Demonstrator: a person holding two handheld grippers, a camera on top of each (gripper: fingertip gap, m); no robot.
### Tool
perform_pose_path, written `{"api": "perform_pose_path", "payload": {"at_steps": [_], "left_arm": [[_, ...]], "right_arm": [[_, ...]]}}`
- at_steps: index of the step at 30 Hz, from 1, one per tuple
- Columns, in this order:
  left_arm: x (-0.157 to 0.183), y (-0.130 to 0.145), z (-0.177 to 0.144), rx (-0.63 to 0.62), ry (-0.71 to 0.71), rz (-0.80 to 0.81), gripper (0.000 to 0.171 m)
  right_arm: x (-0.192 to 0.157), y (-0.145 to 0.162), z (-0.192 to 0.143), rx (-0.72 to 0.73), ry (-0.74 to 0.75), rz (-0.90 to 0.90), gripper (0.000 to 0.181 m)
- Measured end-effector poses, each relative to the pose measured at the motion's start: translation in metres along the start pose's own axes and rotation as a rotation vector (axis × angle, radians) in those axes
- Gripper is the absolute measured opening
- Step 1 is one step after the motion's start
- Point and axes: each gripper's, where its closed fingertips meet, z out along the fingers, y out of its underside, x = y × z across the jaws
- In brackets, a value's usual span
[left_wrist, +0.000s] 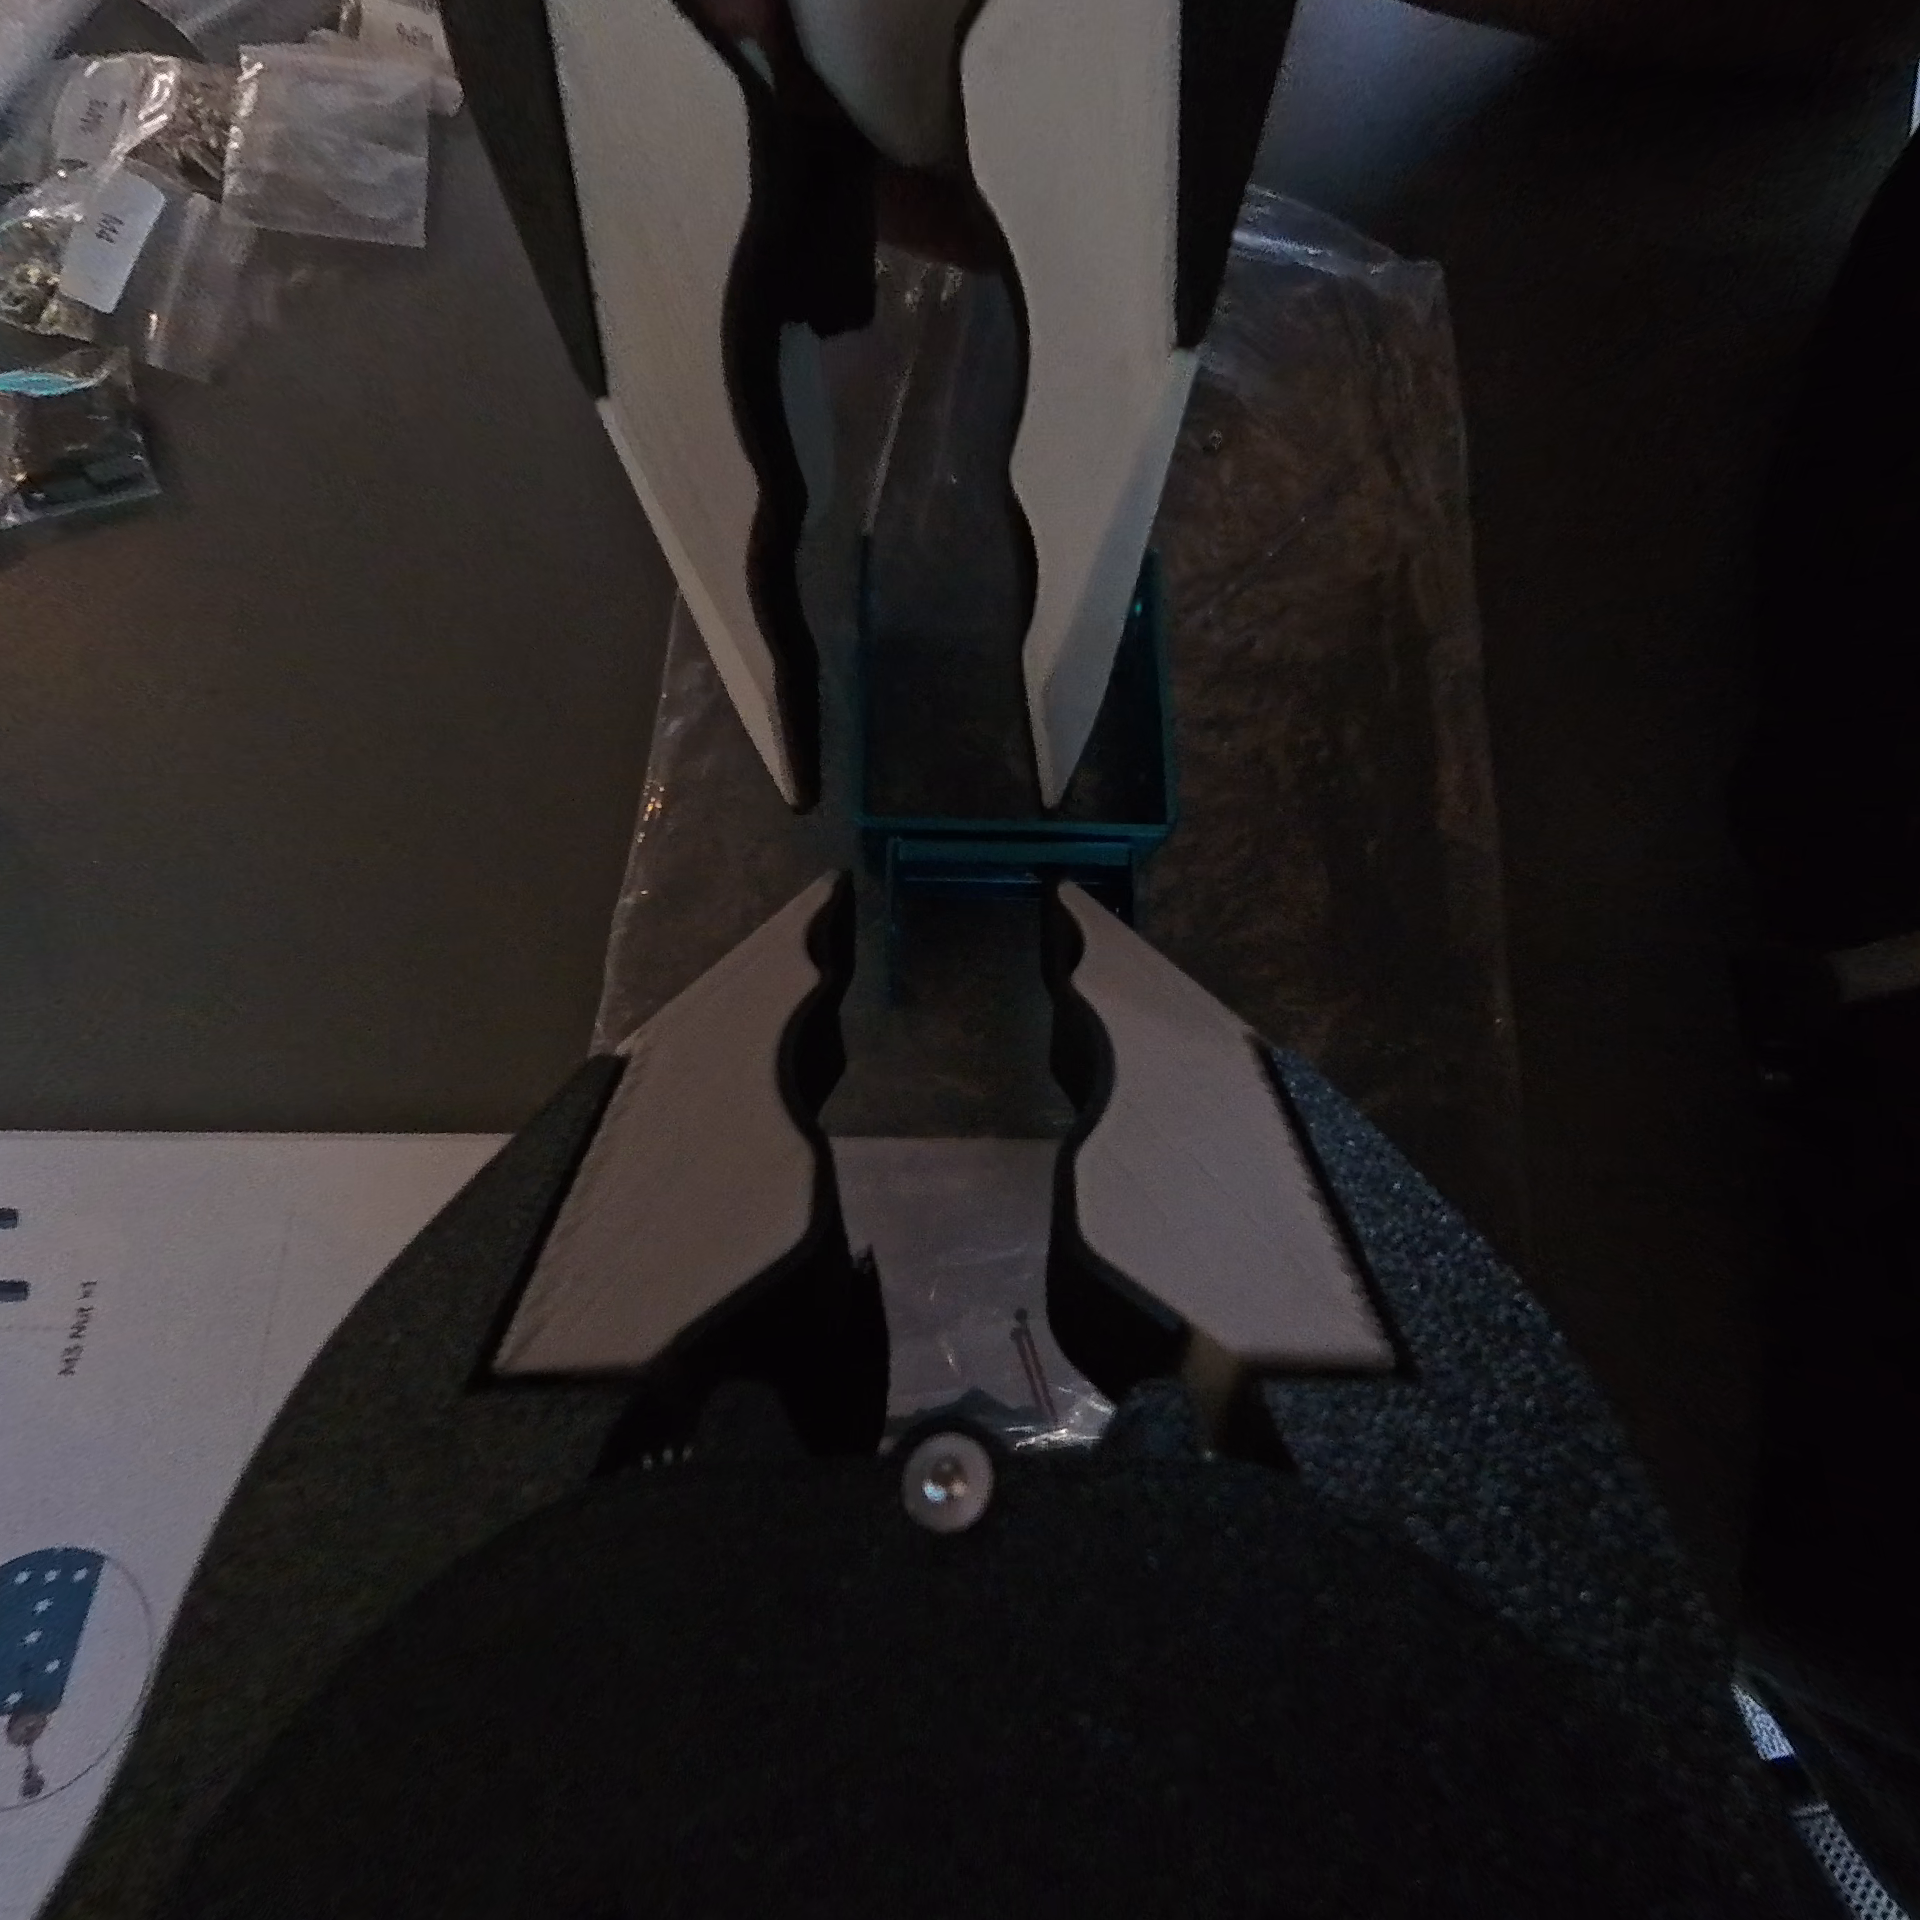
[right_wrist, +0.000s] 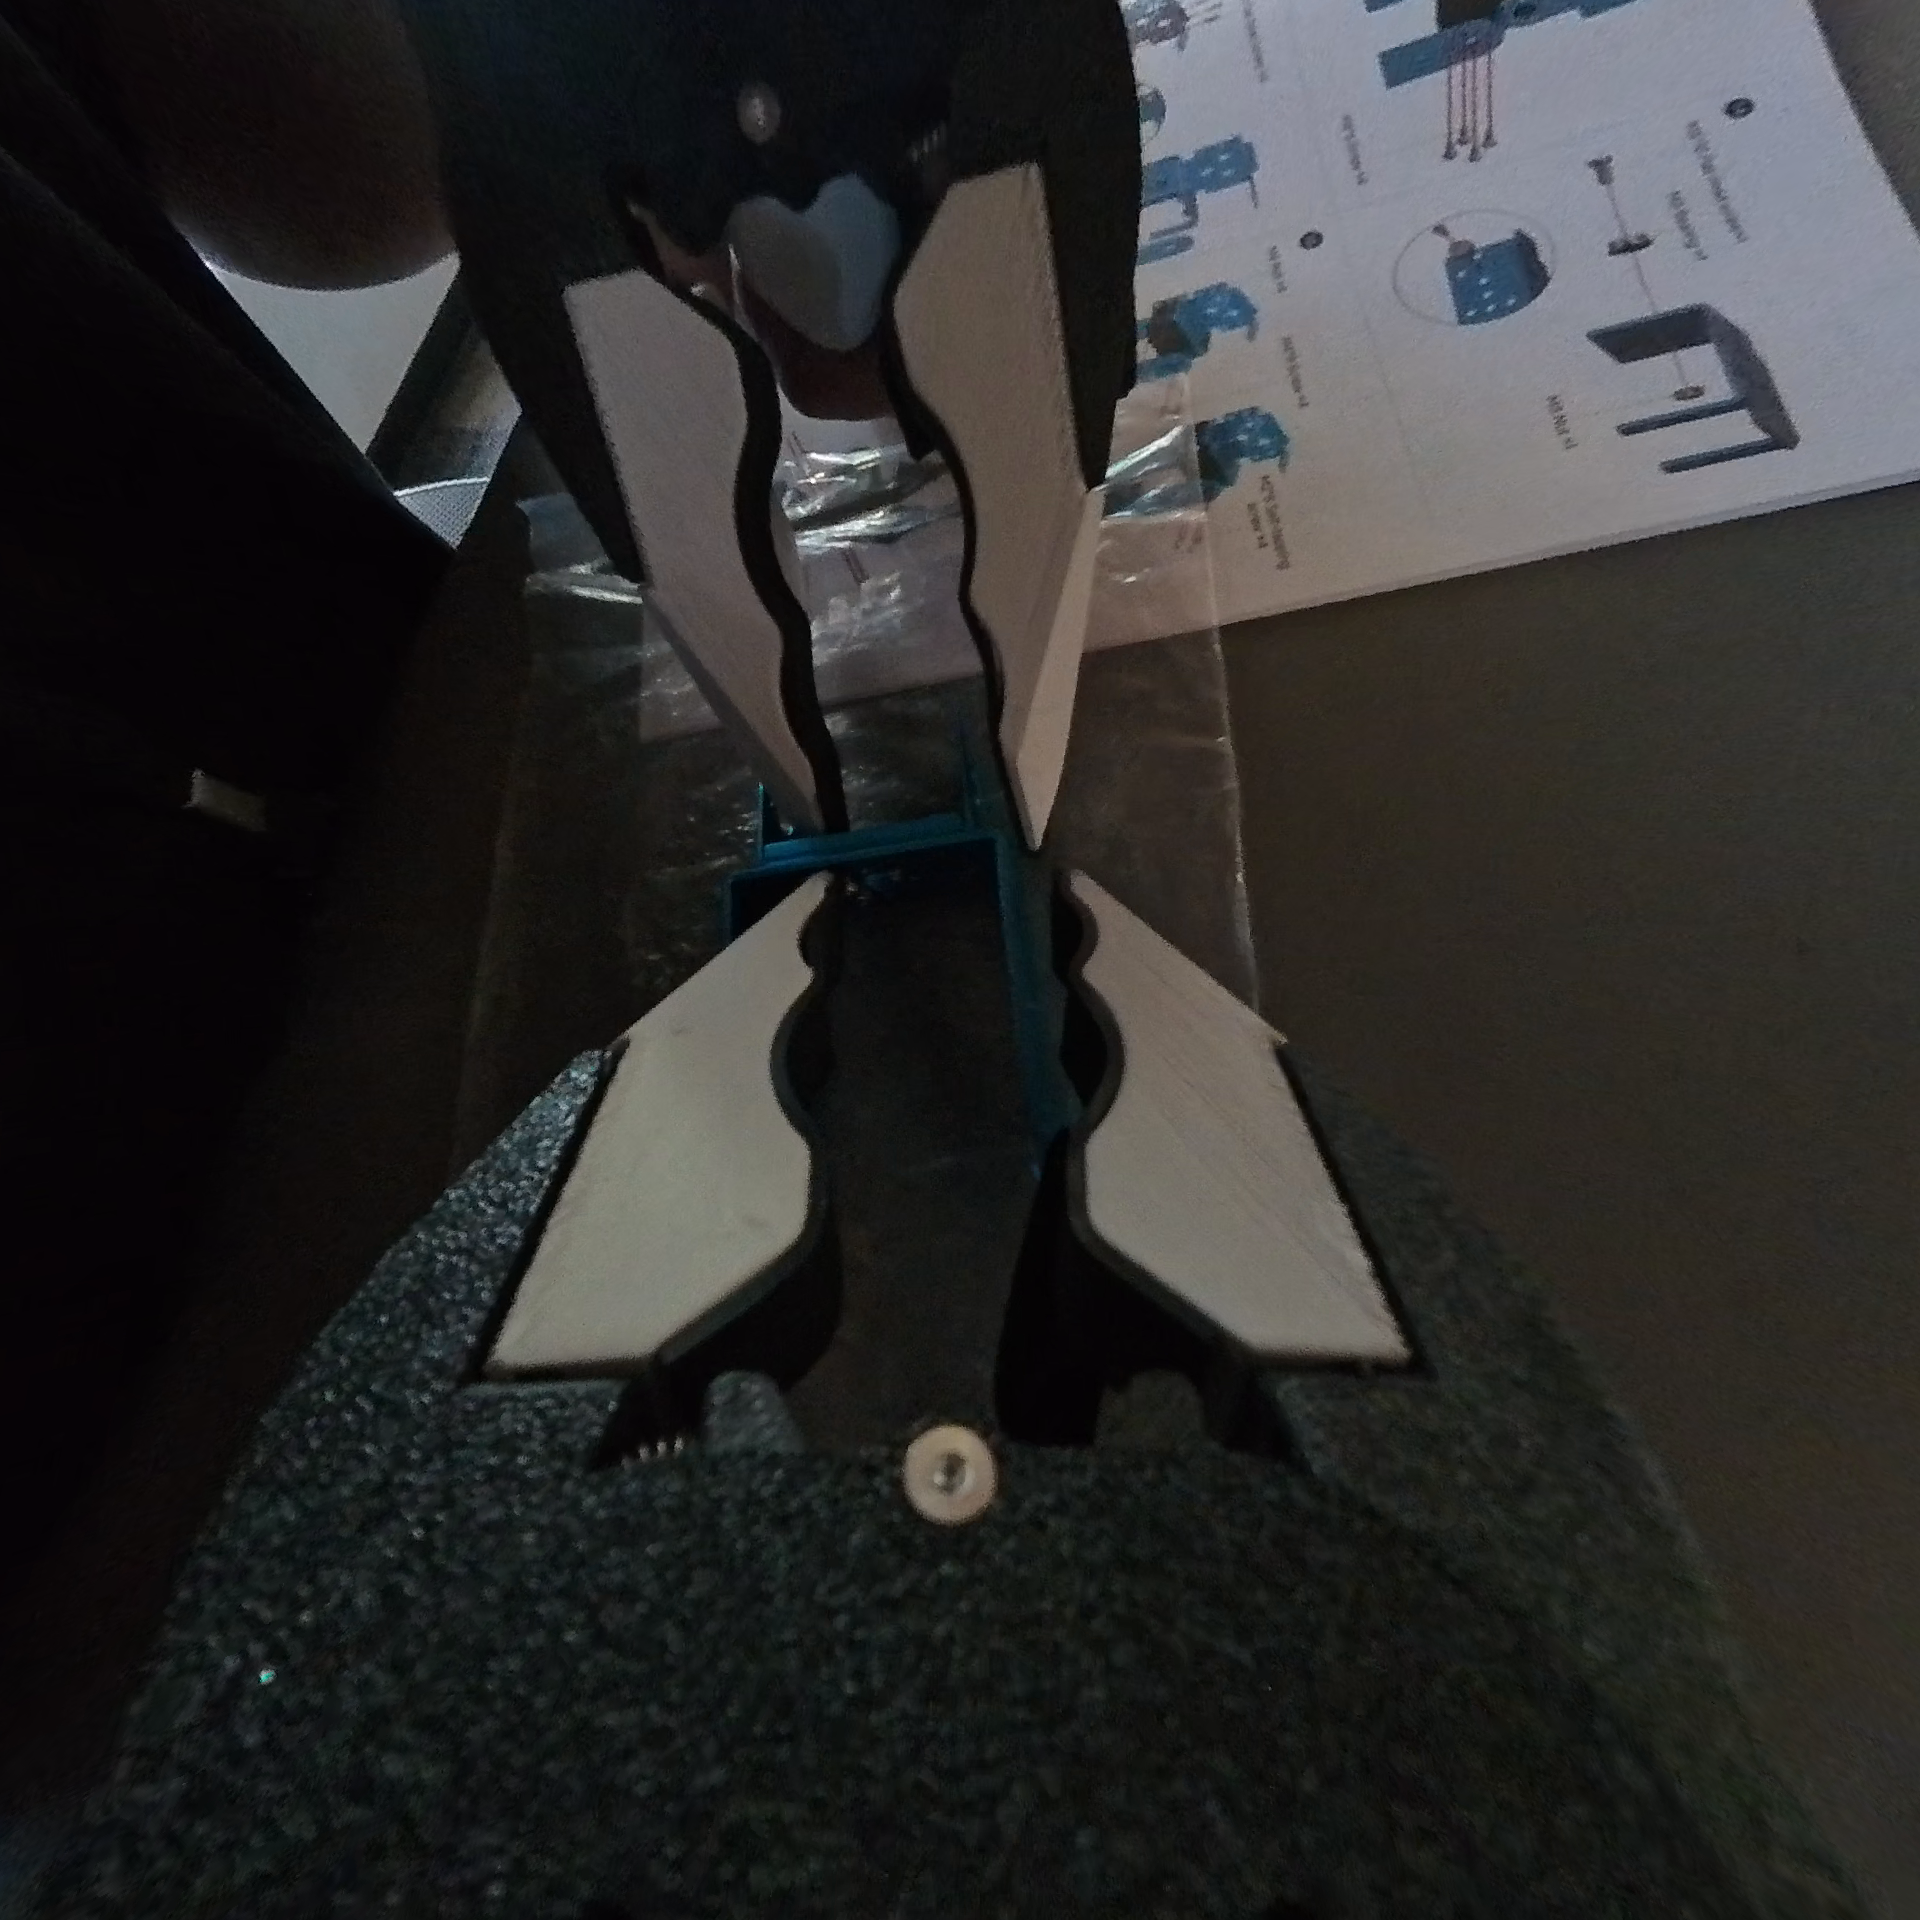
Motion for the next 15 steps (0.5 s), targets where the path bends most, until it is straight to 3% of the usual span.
{"api": "perform_pose_path", "payload": {"at_steps": [15], "left_arm": [[0.0004,-0.0011,0.0009,0.001,-0.001,0.006,0.035]], "right_arm": [[0.0013,0.0013,-0.0011,-0.003,0.003,0.013,0.042]]}}
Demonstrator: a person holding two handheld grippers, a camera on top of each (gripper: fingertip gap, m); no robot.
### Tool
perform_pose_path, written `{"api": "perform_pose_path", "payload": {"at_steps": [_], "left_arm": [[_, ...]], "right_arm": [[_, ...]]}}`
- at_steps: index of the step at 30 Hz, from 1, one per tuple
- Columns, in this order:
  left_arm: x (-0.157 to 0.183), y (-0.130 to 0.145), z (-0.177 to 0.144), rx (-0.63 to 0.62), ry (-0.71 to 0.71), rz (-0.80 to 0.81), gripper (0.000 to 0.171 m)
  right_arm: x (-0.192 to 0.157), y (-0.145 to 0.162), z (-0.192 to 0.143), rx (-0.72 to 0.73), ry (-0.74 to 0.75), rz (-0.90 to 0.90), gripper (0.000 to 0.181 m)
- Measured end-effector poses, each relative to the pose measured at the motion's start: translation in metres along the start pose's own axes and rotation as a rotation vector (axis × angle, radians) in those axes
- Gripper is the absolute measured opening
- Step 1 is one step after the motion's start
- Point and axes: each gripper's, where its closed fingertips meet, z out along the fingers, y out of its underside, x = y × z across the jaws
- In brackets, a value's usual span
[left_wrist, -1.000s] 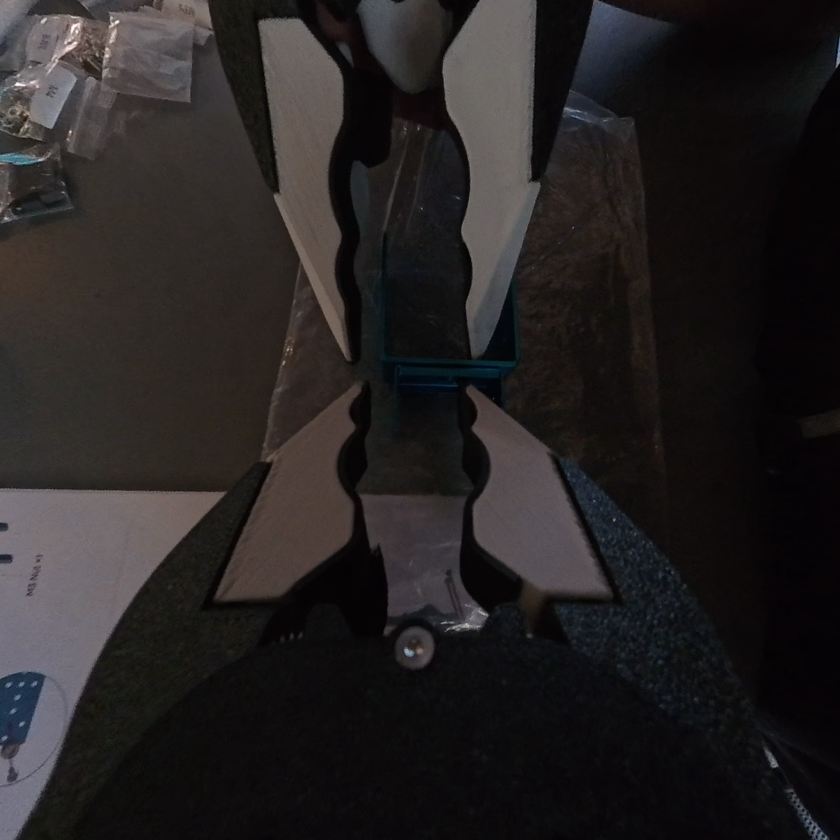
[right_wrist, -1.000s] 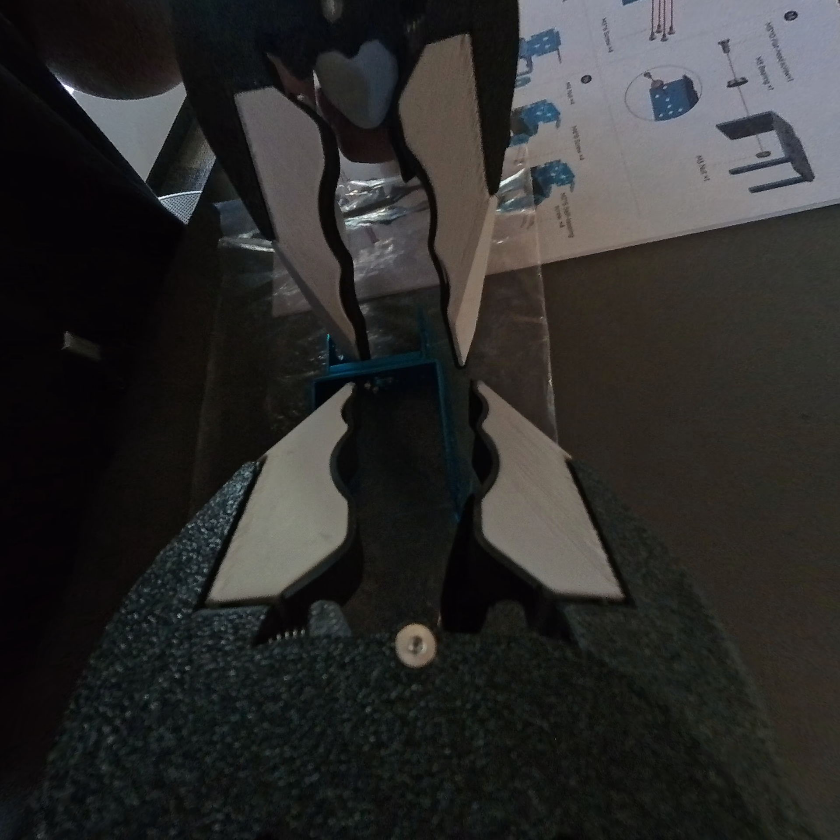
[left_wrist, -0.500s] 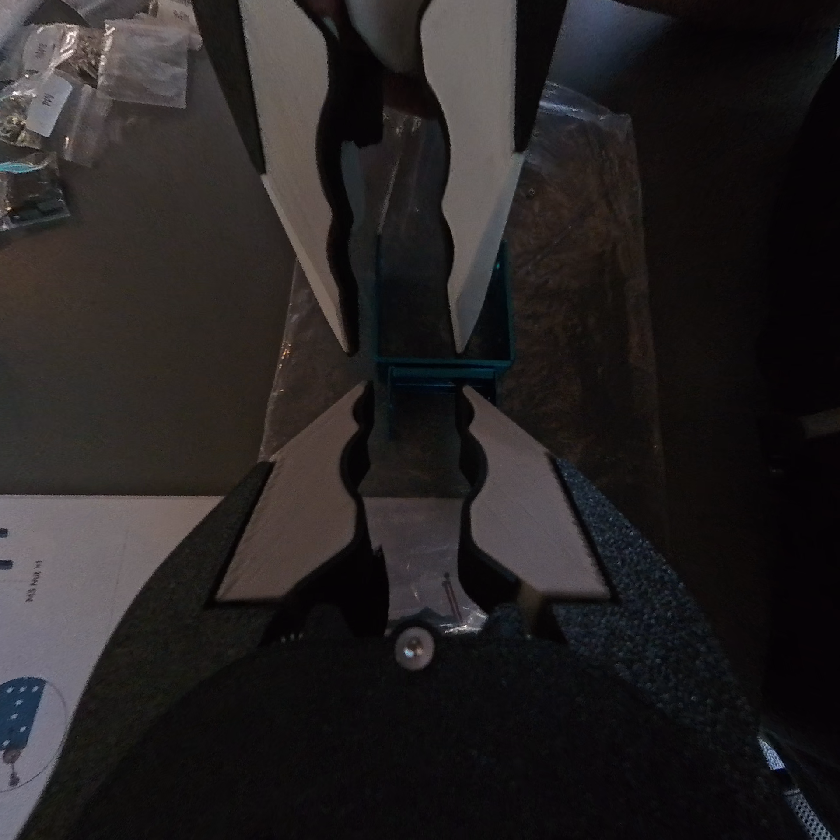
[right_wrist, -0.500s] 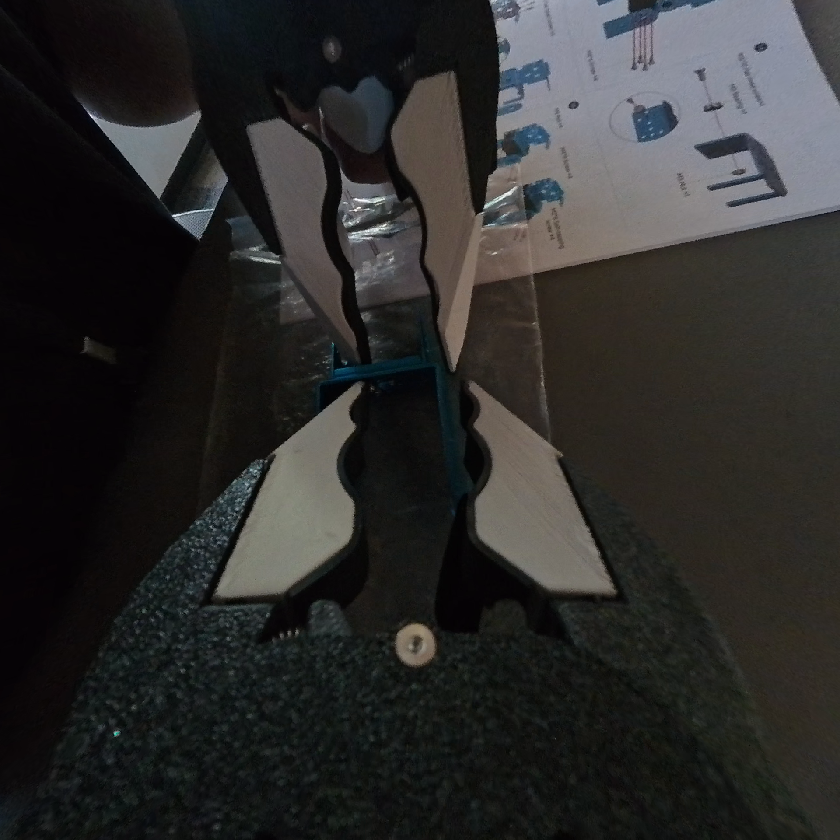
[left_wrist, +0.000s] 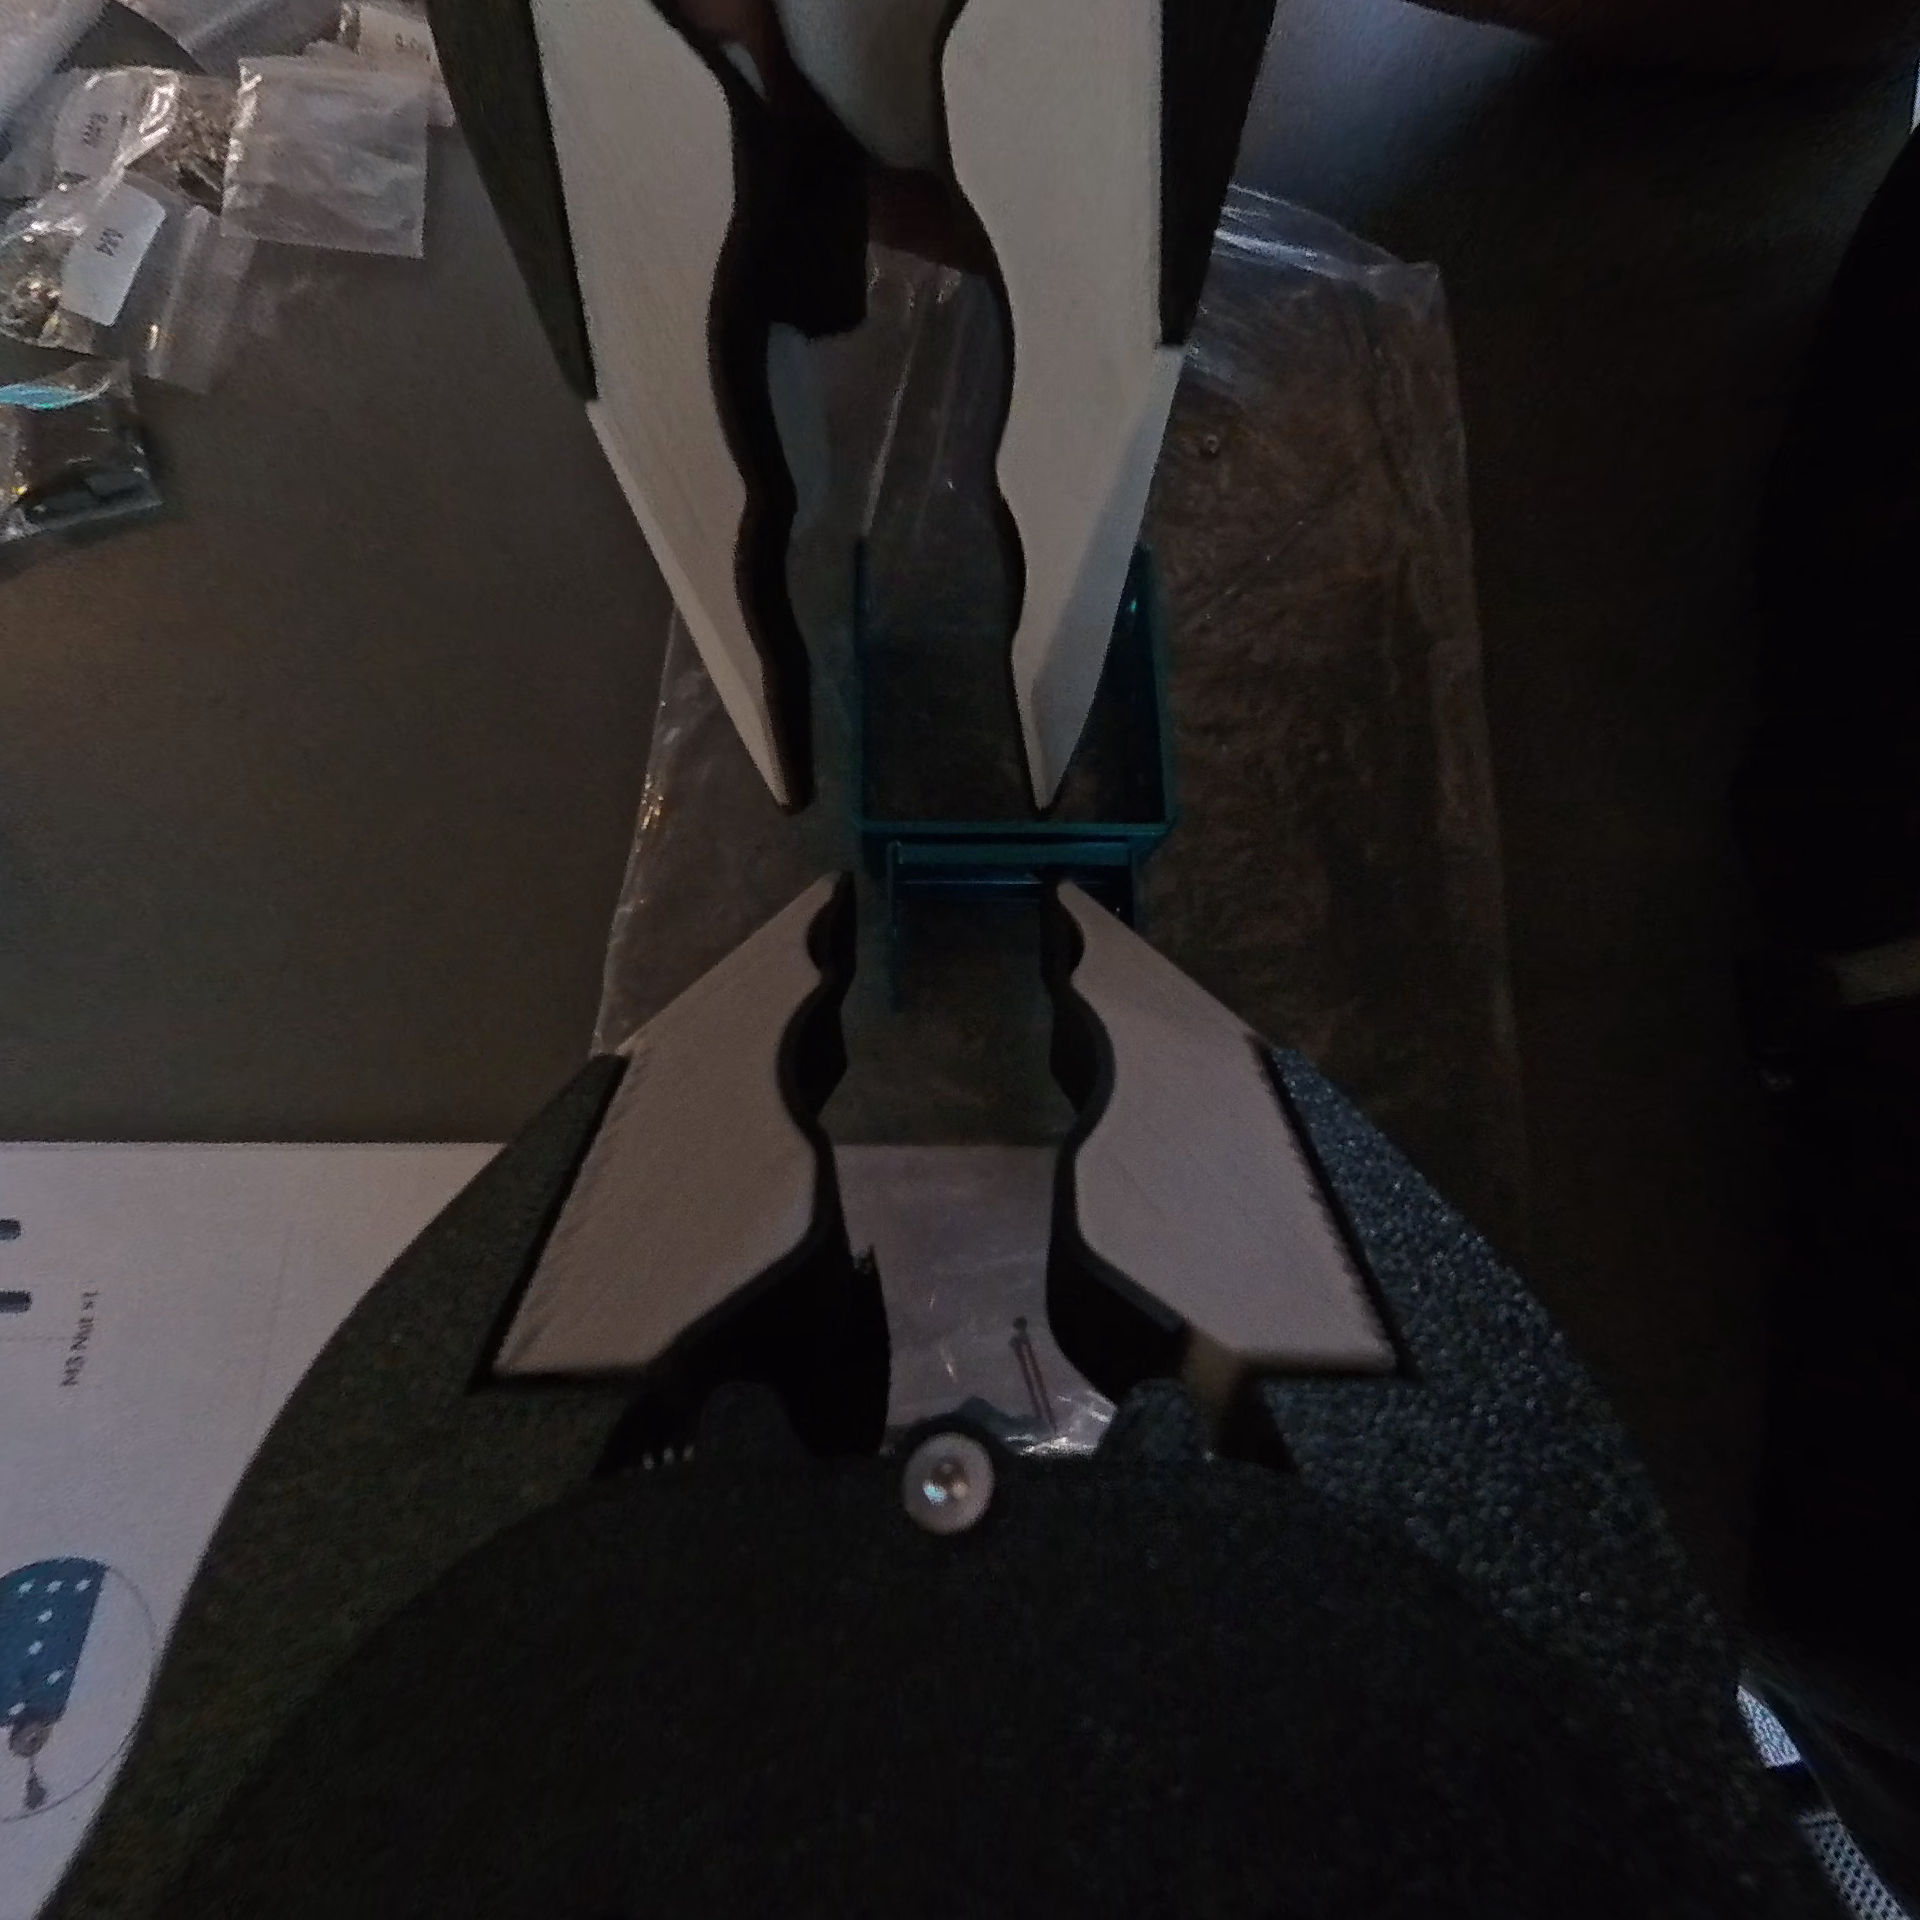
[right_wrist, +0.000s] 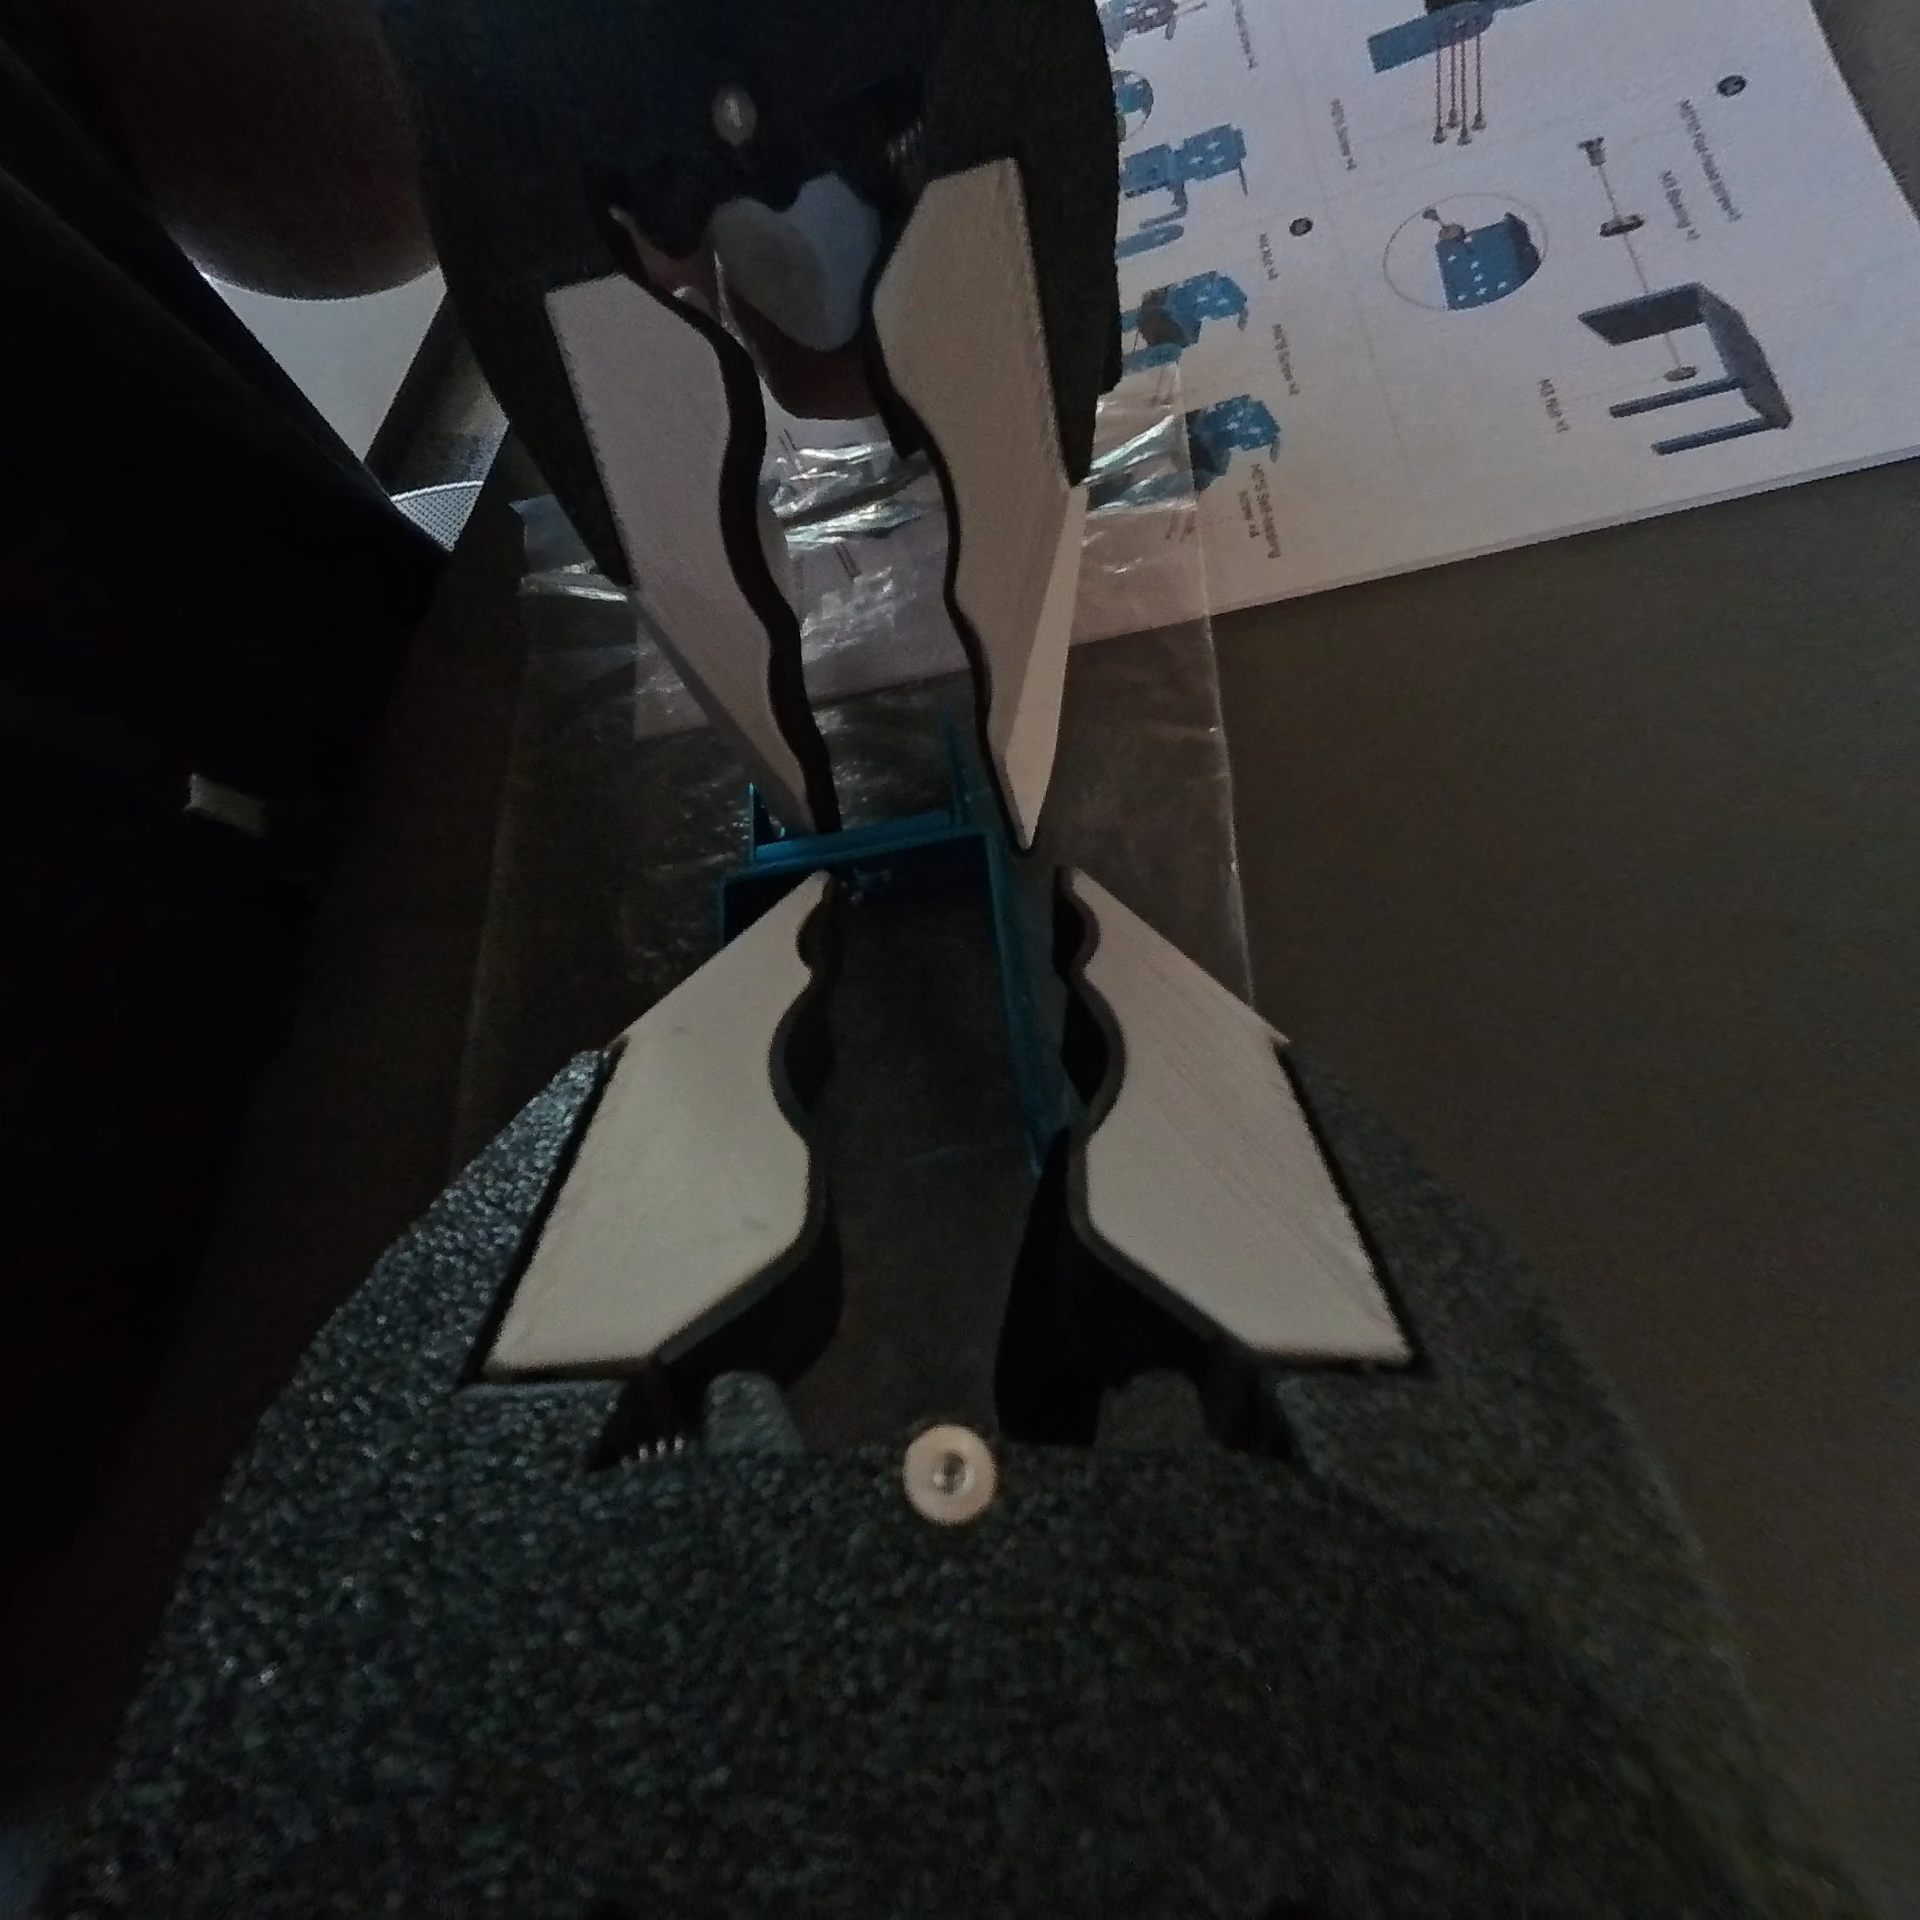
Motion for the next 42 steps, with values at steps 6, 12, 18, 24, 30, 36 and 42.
{"api": "perform_pose_path", "payload": {"at_steps": [6,12,18,24,30,36,42], "left_arm": [[0.0,0.0,0.0,0.0,0.001,0.001,0.035],[0.0,0.0,0.0,0.0,0.001,0.004,0.034],[0.0,-0.001,-0.001,0.005,0.001,0.002,0.033],[-0.003,-0.001,-0.004,0.011,-0.01,-0.002,0.033],[-0.009,0.002,-0.021,-0.004,-0.097,-0.057,0.034],[0.02,-0.01,-0.044,0.177,-0.108,-0.275,0.042],[0.036,-0.006,-0.015,0.15,-0.144,-0.418,0.061]], "right_arm": [[-0.002,0.004,0.005,-0.03,0.003,-0.017,0.042],[0.001,-0.001,-0.002,0.007,-0.005,0.012,0.039],[-0.005,0.004,0.004,-0.029,-0.014,-0.02,0.042],[-0.004,0.005,0.002,-0.032,-0.014,-0.014,0.042],[0.004,0.001,-0.026,0.045,0.043,0.0,0.048],[-0.011,0.021,-0.033,0.026,0.021,-0.044,0.082],[-0.01,0.032,-0.024,-0.035,0.039,-0.074,0.09]]}}
